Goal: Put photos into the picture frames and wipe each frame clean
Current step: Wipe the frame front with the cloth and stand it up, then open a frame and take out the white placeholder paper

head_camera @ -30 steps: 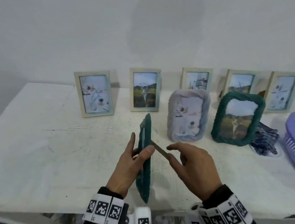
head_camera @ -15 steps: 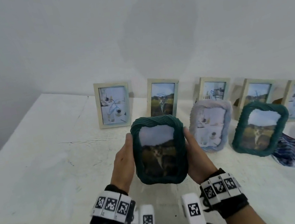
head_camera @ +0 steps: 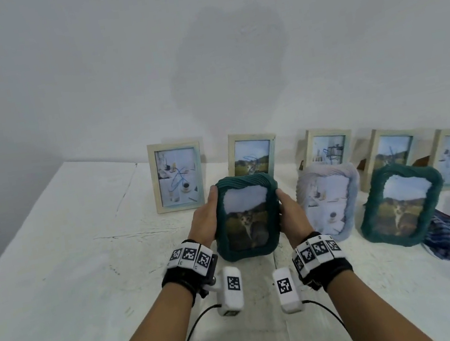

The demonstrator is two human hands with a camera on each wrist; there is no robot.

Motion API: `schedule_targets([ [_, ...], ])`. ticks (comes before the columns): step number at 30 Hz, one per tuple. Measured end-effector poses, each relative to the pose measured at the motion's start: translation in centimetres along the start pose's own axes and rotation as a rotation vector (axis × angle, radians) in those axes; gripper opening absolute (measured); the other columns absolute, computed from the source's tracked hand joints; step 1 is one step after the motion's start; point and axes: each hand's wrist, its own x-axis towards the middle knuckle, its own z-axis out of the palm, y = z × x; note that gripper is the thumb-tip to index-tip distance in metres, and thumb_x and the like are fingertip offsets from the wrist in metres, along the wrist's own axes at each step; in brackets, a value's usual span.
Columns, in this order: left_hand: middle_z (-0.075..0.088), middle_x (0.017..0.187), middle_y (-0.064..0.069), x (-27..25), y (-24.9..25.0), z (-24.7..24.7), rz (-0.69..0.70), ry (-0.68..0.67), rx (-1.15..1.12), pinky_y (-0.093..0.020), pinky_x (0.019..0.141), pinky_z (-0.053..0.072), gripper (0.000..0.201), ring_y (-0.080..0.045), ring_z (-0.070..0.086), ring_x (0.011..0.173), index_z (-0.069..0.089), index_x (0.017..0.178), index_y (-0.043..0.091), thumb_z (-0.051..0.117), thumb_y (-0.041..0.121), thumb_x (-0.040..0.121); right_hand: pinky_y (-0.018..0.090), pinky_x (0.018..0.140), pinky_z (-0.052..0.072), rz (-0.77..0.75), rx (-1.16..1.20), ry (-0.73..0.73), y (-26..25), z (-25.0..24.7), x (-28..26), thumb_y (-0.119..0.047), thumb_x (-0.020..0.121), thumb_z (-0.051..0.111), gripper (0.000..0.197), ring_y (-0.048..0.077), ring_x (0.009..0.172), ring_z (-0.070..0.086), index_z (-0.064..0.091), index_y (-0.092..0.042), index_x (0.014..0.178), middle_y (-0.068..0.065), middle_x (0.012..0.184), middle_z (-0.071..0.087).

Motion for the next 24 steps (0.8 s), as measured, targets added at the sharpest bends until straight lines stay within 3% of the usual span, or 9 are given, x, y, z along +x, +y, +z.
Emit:
schedule_targets([
  [2, 0.061, 0.122, -0.009, 0.1, 0.2, 0.3, 0.021, -0.003, 0.004, -0.048, 0.104, 0.044, 0.076, -0.026, 0.057, 0.109, 0.056, 0.128, 0.010, 0.040, 0.071, 0.086, 0.051, 0.102, 0.042, -0.100, -0.131, 0.042, 0.7, -0.3, 0.5, -0.063, 0.079, 0.037, 0.048, 0.025, 0.110, 0.055, 0.059, -0.027, 0.102, 0.006, 0.113, 0.060],
  [4, 0.058, 0.114, -0.008, 0.2, 0.3, 0.5, 0.035, -0.008, 0.019, -0.047, 0.105, 0.043, 0.069, -0.024, 0.055, 0.106, 0.054, 0.131, 0.009, 0.035, 0.063, 0.093, 0.054, 0.100, 0.042, -0.144, -0.189, 0.070, 0.3, -0.2, 0.3, -0.055, 0.084, 0.038, 0.036, 0.030, 0.110, 0.053, 0.056, -0.027, 0.099, 0.007, 0.107, 0.058],
  [6, 0.057, 0.122, -0.012, 0.5, 0.0, 0.5, 0.039, -0.023, 0.050, -0.047, 0.107, 0.041, 0.068, -0.026, 0.054, 0.111, 0.050, 0.135, 0.009, 0.031, 0.061, 0.096, 0.047, 0.100, 0.044, -0.189, -0.222, 0.098, -0.3, 0.0, -0.2, -0.036, 0.096, 0.041, 0.027, 0.029, 0.114, 0.052, 0.054, -0.021, 0.115, 0.006, 0.114, 0.057],
  [9, 0.060, 0.125, -0.013, 0.8, -0.2, -0.8, 0.050, -0.024, 0.128, -0.045, 0.102, 0.044, 0.068, -0.027, 0.056, 0.115, 0.048, 0.137, 0.013, 0.025, 0.061, 0.096, 0.039, 0.103, 0.042, -0.370, -0.380, 0.136, -1.5, 0.4, -1.3, -0.026, 0.099, 0.046, 0.040, 0.019, 0.121, 0.048, 0.041, -0.015, 0.138, 0.006, 0.133, 0.051],
  [13, 0.071, 0.096, -0.001, 1.8, 0.5, -4.6, 0.230, 0.099, 0.193, -0.033, 0.078, 0.048, 0.052, -0.019, 0.066, 0.088, 0.065, 0.115, 0.014, 0.033, 0.052, 0.100, 0.027, 0.096, 0.034, -0.770, -0.620, 0.344, -6.0, 3.1, -3.3, -0.022, 0.094, 0.050, 0.041, 0.012, 0.114, 0.042, 0.045, -0.014, 0.134, 0.003, 0.128, 0.049],
  [15, 0.071, 0.089, 0.001, 2.5, 1.3, -6.9, 0.339, 0.216, 0.193, -0.032, 0.076, 0.050, 0.036, -0.017, 0.066, 0.083, 0.069, 0.099, 0.021, 0.041, 0.043, 0.100, 0.028, 0.090, 0.041, -0.841, -0.580, 0.268, -8.7, 5.4, -3.8, -0.024, 0.093, 0.047, 0.041, 0.016, 0.110, 0.048, 0.047, -0.015, 0.132, 0.003, 0.124, 0.050],
  [19, 0.069, 0.097, 0.004, 4.4, 3.8, -10.3, 0.413, 0.415, 0.210, -0.036, 0.087, 0.050, 0.026, -0.022, 0.064, 0.099, 0.067, 0.086, 0.029, 0.047, 0.041, 0.098, 0.019, 0.086, 0.047, -0.578, -0.414, -0.044, -12.3, 10.3, -1.5, -0.022, 0.098, 0.047, 0.044, 0.012, 0.112, 0.051, 0.039, -0.017, 0.141, 0.003, 0.136, 0.046],
  [22, 0.061, 0.124, -0.006, 5.6, 5.5, -11.4, 0.408, 0.446, 0.293, -0.025, 0.092, 0.036, 0.031, -0.023, 0.053, 0.118, 0.060, 0.118, 0.017, 0.043, 0.036, 0.100, 0.042, 0.109, 0.037, -0.353, -0.383, -0.118, -13.3, 13.6, 1.4, -0.025, 0.096, 0.046, 0.056, 0.023, 0.135, 0.037, 0.026, -0.013, 0.148, 0.009, 0.152, 0.032],
  [24, 0.049, 0.141, -0.007, 6.4, 6.3, -11.7, 0.379, 0.412, 0.324, -0.022, 0.096, 0.029, 0.045, -0.022, 0.044, 0.129, 0.048, 0.137, 0.012, 0.039, 0.038, 0.101, 0.041, 0.114, 0.027, -0.266, -0.405, -0.125, -13.8, 15.0, 3.0, -0.025, 0.097, 0.045, 0.062, 0.026, 0.142, 0.025, 0.018, -0.008, 0.151, 0.009, 0.157, 0.022],
])
